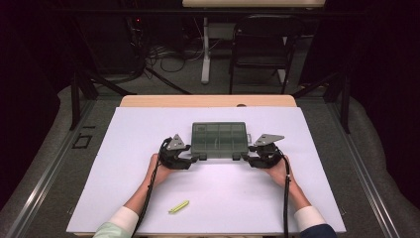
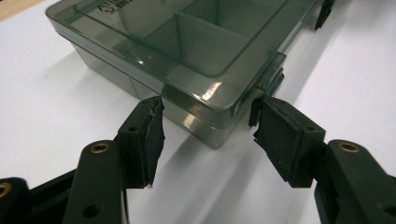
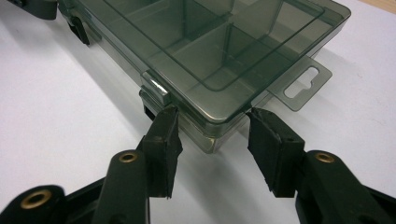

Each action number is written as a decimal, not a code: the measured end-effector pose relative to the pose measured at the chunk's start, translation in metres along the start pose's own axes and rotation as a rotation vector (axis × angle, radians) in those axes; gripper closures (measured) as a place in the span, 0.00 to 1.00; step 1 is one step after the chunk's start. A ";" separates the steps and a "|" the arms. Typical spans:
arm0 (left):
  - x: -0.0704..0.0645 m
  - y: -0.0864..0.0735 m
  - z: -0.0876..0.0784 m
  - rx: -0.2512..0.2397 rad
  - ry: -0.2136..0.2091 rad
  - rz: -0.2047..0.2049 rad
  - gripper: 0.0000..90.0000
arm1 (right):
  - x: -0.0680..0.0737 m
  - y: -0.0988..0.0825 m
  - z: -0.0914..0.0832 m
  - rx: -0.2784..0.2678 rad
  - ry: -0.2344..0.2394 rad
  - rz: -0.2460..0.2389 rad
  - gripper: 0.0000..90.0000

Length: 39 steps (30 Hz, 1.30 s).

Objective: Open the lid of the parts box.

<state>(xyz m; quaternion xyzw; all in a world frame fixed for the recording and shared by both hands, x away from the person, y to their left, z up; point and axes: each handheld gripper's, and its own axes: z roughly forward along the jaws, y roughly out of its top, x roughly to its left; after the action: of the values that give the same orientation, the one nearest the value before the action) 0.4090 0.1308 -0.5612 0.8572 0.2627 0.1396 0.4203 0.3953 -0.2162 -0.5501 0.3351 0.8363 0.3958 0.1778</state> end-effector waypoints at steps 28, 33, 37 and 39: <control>0.001 -0.002 0.000 -0.018 0.024 0.028 0.53 | 0.003 0.000 -0.002 0.005 -0.017 0.003 0.63; 0.001 -0.003 0.001 -0.020 0.025 0.026 0.53 | 0.003 0.000 -0.002 -0.004 -0.012 0.028 0.65; 0.001 -0.003 0.000 -0.020 0.024 0.028 0.53 | 0.006 0.001 -0.002 0.016 -0.035 -0.012 0.66; 0.002 -0.003 0.000 -0.017 0.020 0.033 0.53 | 0.007 0.001 -0.003 0.027 -0.046 -0.028 0.67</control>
<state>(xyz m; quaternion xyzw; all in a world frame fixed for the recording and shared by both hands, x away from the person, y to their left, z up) 0.4098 0.1331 -0.5633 0.8563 0.2518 0.1573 0.4226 0.3891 -0.2125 -0.5479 0.3347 0.8420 0.3740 0.1979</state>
